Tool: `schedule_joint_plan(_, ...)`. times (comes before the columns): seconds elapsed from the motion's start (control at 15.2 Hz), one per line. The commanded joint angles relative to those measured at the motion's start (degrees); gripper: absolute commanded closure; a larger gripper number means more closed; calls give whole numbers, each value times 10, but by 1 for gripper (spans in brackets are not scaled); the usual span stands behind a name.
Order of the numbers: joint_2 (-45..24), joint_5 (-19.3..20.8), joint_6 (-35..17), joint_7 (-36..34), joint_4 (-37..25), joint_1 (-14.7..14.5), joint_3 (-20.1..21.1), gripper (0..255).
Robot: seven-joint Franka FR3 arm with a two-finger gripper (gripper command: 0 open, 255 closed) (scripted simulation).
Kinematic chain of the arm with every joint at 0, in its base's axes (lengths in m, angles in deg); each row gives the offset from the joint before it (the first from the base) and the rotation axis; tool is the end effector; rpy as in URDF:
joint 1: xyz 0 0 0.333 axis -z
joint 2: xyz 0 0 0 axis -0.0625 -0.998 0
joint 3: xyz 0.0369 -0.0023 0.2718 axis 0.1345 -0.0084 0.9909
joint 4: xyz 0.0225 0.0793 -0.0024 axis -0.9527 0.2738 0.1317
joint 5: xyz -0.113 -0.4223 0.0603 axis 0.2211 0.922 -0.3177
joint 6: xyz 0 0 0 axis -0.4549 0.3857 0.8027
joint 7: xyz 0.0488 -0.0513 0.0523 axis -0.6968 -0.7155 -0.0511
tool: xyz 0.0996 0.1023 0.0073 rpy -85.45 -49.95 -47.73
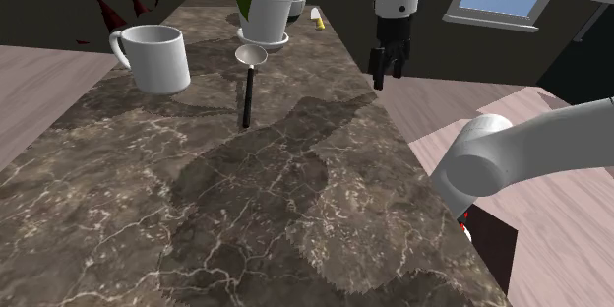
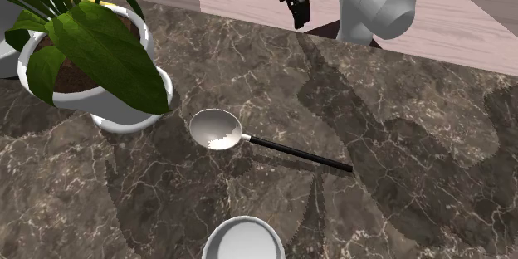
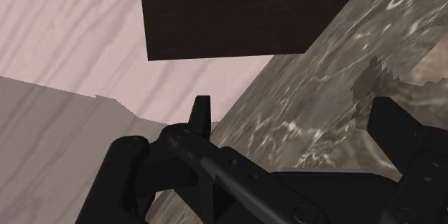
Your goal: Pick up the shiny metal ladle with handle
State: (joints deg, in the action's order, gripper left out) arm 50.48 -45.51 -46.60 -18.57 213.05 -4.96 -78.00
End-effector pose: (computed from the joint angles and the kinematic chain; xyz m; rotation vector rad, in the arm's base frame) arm 0.3670 -0.0048 0.4575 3.0345 -0.1018 -0.3566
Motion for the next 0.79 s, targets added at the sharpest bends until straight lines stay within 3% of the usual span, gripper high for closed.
schedule_joint_plan(0.0, 0, 0, 0, 0, 0, 0, 0, 0)
schedule_joint_plan(0.73, -119, -116, -28, -263, -112, -4, 137, 0)
